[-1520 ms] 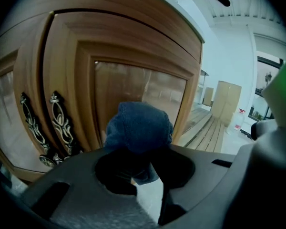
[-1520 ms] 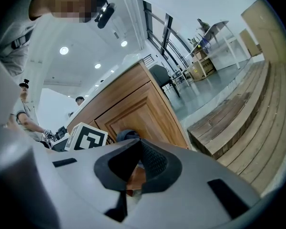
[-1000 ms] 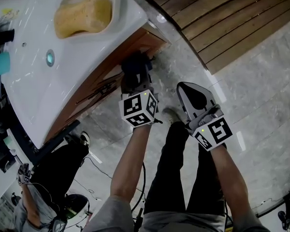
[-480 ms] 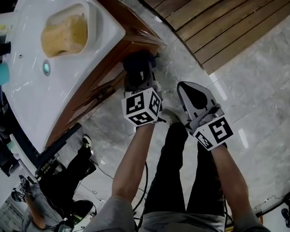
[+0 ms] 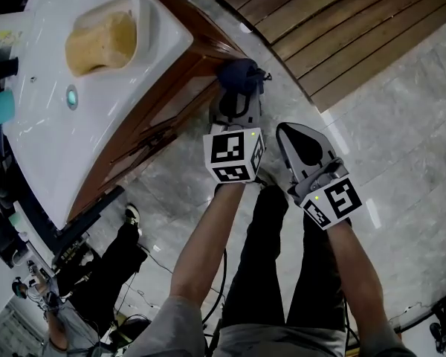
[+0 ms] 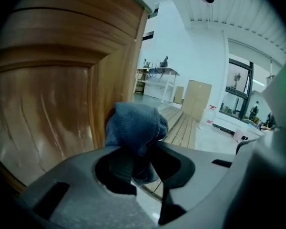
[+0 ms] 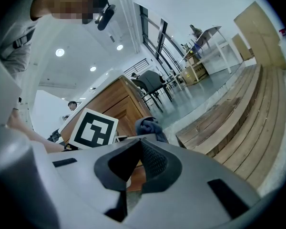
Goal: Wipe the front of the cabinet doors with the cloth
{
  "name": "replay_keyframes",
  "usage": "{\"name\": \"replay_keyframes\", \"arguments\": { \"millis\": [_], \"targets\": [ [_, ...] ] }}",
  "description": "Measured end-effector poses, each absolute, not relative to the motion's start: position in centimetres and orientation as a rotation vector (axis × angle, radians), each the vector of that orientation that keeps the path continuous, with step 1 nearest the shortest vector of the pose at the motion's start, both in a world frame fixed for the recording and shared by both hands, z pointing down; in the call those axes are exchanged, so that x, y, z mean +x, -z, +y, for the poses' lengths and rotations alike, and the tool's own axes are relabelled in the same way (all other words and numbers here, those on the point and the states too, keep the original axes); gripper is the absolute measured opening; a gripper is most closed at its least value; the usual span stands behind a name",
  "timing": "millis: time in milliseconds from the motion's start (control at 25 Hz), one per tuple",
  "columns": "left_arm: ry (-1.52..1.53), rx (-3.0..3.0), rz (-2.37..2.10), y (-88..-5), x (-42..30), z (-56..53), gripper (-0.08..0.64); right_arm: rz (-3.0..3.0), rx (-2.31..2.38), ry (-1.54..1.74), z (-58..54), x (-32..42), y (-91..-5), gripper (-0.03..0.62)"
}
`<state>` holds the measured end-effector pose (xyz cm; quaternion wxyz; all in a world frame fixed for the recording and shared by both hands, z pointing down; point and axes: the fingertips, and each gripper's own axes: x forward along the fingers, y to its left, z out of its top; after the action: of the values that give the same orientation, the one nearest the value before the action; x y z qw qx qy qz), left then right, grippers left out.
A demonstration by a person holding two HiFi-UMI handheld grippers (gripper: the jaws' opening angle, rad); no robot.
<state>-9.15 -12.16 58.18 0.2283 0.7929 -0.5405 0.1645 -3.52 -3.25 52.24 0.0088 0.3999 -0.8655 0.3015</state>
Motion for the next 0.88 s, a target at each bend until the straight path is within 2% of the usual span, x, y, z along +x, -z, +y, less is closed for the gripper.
{"name": "replay_keyframes", "arguments": {
  "millis": [320,880],
  "targets": [
    [-0.409,2.2,-1.506,-56.5,-9.4,-8.7,0.092,-2.717,1.215,-0.92,-1.6,-4.6,-51.8,0.009],
    [-0.415,1.99,-1.677,-59.0,-19.3,-0.7,0.092,-2.738,1.071,-0.922,2.8,-10.8,-52.5,0.009]
  ]
}}
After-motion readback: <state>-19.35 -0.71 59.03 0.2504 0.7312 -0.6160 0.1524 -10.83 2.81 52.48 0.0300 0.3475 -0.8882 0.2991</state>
